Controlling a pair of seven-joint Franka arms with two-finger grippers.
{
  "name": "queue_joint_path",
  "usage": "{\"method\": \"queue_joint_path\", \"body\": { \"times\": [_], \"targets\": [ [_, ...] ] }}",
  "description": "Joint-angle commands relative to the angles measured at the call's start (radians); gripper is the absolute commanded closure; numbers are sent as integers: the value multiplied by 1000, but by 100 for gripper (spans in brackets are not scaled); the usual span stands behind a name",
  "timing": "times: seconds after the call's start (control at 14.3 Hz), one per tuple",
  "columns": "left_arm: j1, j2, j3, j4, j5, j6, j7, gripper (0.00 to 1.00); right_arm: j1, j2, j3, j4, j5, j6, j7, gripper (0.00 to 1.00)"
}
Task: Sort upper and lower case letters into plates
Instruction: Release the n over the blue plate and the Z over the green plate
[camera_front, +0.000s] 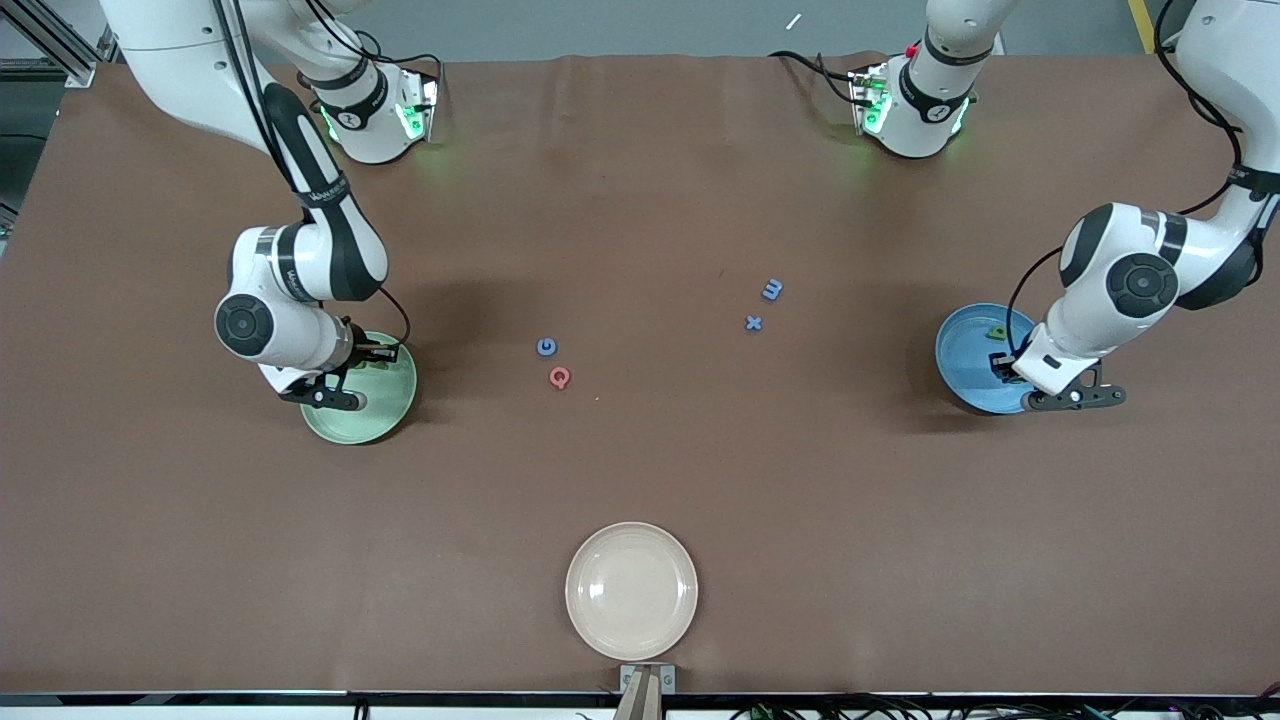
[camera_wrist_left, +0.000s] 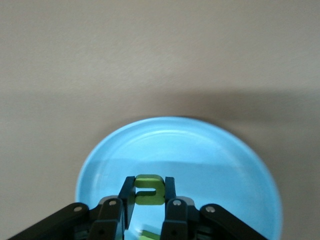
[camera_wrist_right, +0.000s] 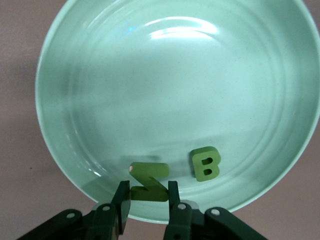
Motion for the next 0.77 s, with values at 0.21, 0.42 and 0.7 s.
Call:
{"method": "queue_joint_path", "body": {
  "times": [0.21,0.42,0.7],
  "targets": [
    [55,51,-15,-37,40,39,42,83,1,-26,3,15,1,-37,5,0],
    [55,57,-13,-43,40,41,44,83,12,-44,5,95,4,-154,37,0],
    [66,73,-10,-41,69,44,44,83,107,-58,28,110,37,-142,210,0]
  ]
}}
